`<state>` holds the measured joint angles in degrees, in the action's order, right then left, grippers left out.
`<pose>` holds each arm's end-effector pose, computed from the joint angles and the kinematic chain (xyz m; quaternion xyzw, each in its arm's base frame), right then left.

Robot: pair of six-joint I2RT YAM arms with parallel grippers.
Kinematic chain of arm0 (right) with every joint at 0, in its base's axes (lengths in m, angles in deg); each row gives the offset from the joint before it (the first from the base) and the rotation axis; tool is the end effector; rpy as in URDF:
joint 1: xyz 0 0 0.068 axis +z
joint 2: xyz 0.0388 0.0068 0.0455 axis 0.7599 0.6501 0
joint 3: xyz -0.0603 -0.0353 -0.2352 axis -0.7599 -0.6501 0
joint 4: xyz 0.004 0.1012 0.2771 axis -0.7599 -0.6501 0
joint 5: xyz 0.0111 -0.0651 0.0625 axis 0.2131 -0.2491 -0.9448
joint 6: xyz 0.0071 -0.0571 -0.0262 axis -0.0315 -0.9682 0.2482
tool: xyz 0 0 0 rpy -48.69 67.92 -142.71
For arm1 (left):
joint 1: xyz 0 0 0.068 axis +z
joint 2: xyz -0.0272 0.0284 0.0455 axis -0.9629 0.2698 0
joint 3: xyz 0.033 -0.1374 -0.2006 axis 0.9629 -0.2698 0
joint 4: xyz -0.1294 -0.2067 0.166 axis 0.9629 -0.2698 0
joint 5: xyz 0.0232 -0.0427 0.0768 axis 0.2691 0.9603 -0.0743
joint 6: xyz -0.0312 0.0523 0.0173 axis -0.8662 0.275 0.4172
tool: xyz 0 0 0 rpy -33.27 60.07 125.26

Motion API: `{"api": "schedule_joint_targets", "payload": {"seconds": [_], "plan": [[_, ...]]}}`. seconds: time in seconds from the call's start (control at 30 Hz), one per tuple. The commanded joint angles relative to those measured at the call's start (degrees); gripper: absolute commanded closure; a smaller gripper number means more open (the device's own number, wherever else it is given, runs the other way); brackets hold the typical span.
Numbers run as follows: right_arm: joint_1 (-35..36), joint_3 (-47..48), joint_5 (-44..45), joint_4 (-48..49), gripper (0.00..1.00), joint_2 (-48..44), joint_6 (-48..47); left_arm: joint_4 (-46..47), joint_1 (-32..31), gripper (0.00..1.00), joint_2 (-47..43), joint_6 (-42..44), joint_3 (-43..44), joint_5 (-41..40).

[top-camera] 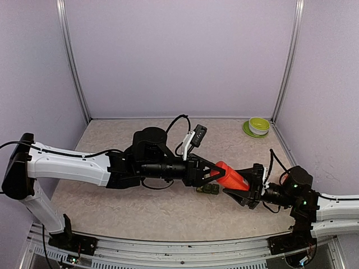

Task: Sort the pills into containers
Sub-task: Screw the lid of the pill bottle onto the pill bottle.

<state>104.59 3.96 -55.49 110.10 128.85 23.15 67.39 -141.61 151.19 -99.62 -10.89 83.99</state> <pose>0.1242 0.2000 0.1823 -0.4263 0.5307 0.3784 0.6273 0.1493 -0.3968 0.2440 0.3289 0.6823 -0.5681 0.3219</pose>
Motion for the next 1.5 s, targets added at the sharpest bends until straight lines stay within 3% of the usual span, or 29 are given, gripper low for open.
{"api": "schedule_joint_targets", "payload": {"seconds": [0.0,0.23,0.47,0.87,1.23,1.47], "plan": [[1.2,3.9,5.8,-1.2,0.80,-0.2,-2.4,-1.5,-0.6,0.53,2.1,-4.5,1.8,-1.7],[3.7,5.7,14.2,-4.6,0.81,0.1,-6.8,-4.6,-0.7,0.53,3.6,-6.9,3.0,-3.4],[7.1,6.7,21.0,-5.8,0.81,0.3,-12.4,-4.3,-0.4,0.53,5.6,-8.4,3.8,2.0],[7.3,7.1,12.0,-7.2,0.81,-2.0,-2.1,-2.3,-0.2,0.53,3.1,6.0,1.7,6.8],[7.3,4.8,6.5,-4.4,0.82,-4.2,6.5,0.1,-0.1,0.37,1.4,9.8,-0.3,10.5],[7.3,4.1,7.4,-3.6,0.83,-3.6,6.9,1.8,0.3,0.18,-2.7,9.9,-2.6,7.8]]}}
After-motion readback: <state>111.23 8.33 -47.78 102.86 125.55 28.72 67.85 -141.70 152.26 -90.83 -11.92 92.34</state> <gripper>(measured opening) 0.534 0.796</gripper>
